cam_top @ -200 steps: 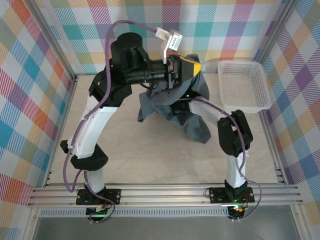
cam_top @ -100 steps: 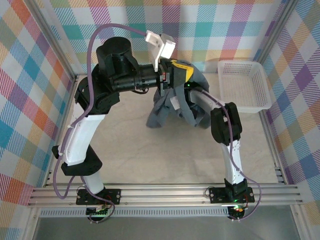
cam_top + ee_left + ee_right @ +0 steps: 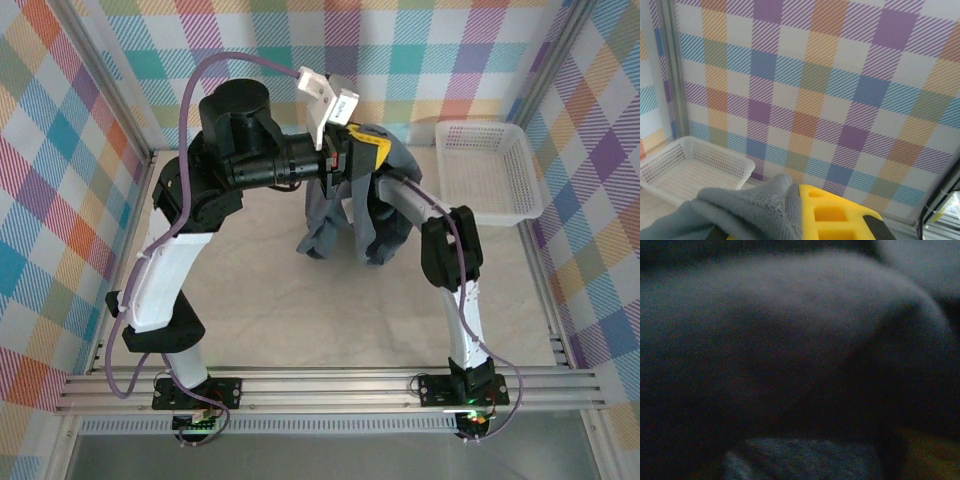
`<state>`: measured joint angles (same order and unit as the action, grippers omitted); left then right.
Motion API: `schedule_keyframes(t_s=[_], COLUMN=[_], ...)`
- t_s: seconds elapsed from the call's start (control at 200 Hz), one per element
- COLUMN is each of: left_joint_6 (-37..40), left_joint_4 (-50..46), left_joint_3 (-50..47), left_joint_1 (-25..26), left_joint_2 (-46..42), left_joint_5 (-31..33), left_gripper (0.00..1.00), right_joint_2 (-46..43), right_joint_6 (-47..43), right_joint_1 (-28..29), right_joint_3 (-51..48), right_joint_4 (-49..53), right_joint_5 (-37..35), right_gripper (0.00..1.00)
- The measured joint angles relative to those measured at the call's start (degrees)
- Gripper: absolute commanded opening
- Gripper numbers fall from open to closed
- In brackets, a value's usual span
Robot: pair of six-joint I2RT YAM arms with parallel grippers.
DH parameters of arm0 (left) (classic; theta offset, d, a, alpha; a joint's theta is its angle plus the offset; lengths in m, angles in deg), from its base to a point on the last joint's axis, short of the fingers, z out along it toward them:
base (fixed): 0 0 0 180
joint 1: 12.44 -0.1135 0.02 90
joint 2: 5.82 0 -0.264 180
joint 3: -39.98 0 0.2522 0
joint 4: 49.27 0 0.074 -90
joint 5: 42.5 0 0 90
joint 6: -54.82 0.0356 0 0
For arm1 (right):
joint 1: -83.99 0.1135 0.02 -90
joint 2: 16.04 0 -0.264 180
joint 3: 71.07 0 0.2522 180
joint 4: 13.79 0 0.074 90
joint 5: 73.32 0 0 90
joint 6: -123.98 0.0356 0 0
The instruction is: Fold the inside-out t-shirt
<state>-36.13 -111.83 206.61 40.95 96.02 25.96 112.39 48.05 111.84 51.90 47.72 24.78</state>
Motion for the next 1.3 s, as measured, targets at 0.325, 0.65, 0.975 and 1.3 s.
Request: schedule_keyframes(t_s=[0.325,0.65,0.975,1.3], left_joint_6=[1.2,1.2,-12.3,-21.9], left_joint_4=[-1.0,-0.4,2.3,14.3], left_joint_3=[-0.5,-2.7,-18.0,-63.1], left_joint_1=[0.0,-0.7,-24.9,-32.8], left_joint_2=[1.9,2.1,6.5,8.2], left_joint_5=[1.1,10.2,18.3,13.3], left_gripper=[0.0,0.0,0.0,0.0], right_joint_2=[4.8,2.4,-22.8,-42.9], right_joint_6=[-2.8,-4.7,-5.4,-2.3], right_joint_1=[2.6,2.7,4.5,4.1], right_joint_3=[1.0,-4.4,-30.4,-26.5], right_joint_4=[8.3,6.2,-8.4,-15.0], right_joint_5=[-5.1,-2.1,7.7,-1.5], right_gripper=[0.87,0.0,0.0,0.0])
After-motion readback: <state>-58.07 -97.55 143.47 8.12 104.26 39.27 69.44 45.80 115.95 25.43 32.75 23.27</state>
